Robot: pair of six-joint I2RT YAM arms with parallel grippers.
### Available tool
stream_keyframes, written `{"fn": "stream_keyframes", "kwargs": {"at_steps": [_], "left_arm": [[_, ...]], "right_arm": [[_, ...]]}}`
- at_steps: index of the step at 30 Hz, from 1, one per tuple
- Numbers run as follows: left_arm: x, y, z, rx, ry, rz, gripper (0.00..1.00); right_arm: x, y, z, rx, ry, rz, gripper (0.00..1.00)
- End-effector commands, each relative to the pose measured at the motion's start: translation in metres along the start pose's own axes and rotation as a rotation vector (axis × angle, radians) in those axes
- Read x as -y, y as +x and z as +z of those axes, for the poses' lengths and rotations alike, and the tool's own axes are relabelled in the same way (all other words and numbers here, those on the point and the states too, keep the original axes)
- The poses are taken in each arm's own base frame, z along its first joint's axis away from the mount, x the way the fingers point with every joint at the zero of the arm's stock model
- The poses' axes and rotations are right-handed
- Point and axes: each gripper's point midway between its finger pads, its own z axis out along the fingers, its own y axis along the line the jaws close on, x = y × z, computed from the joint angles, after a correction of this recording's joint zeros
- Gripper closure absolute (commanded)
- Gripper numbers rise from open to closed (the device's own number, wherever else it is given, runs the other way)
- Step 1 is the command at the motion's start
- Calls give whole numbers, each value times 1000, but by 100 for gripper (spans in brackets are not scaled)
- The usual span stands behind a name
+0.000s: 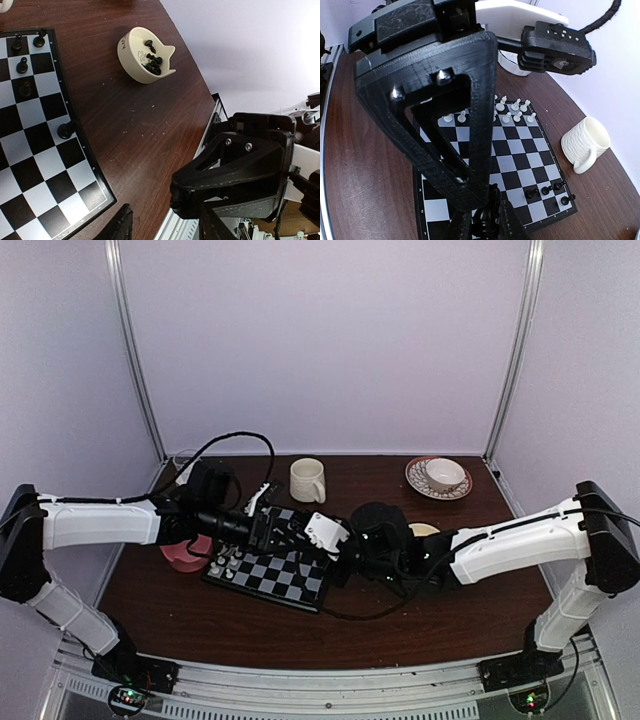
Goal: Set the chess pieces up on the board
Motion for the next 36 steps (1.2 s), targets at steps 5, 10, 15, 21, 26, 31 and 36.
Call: {"fn": "stream_keyframes", "kwargs": {"at_steps": [5,10,15,21,26,31,36], "left_arm": [[21,-16,3,12,111,16,61],[21,-16,3,8,111,14,66],[20,-15,4,4,111,12,74],[18,-14,5,-2,105,9,78],[16,-13,7,-10,104,3,79],[15,-12,9,-18,106,-2,84],[14,-12,10,-23,102,-1,94]], "right_arm": [[-5,-2,6,8,8,-21,99],[-8,-2,7,6,2,-31,99],[-11,-2,8,7,2,-40,99],[-10,-4,8,14,15,-41,99],[-9,-5,8,18,18,-41,99],[-6,-5,9,19,34,-37,99],[-6,-4,10,19,37,-34,99]]}}
